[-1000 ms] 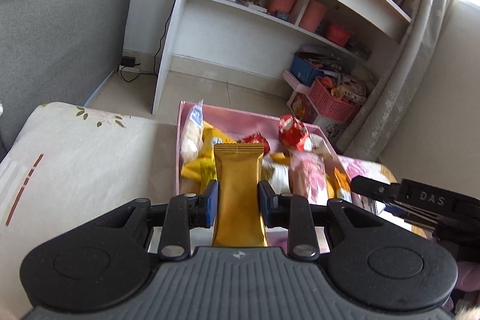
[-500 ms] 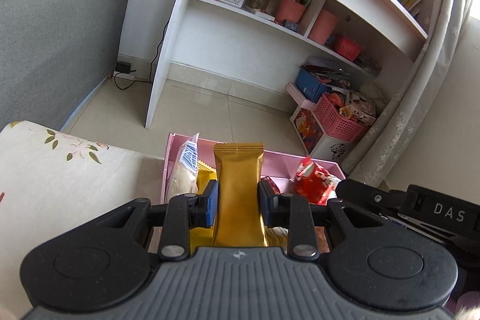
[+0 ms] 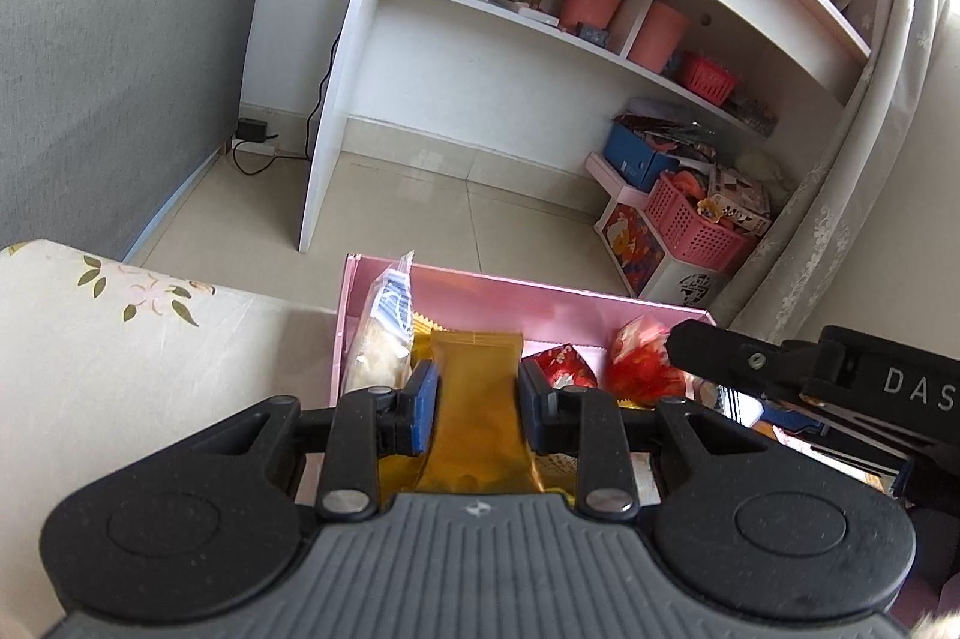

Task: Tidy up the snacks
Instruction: 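Open both tools to release the gold bar and silver candy into the box, then pull both tools back toward the white packet and brown cake packet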

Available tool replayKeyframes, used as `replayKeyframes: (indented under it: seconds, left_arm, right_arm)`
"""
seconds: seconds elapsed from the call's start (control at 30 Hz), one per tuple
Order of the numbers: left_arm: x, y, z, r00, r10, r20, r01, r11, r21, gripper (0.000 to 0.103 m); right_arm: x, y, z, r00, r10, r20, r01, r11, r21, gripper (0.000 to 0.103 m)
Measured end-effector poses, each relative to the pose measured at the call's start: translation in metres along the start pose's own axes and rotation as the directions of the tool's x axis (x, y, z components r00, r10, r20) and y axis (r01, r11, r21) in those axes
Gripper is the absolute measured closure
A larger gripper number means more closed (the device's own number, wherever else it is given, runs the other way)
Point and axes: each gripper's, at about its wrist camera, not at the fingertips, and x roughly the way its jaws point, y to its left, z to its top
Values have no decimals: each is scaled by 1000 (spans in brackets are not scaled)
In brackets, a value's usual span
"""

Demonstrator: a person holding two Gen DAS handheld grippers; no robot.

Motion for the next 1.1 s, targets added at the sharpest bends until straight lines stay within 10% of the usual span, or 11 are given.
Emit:
replayKeyframes:
  seconds: [0.27, 1.1]
  left_arm:
    - [-6, 1, -1, 1000, 10, 10, -10, 1000, -4, 54]
    - [-80, -3, -26, 998, 58, -13, -57, 996, 76, 18]
  right_arm:
    - [-9, -3, 0, 1000, 19, -4, -19, 999, 27, 39]
    - [-95, -5, -17, 997, -83, -10, 83, 997, -6, 15]
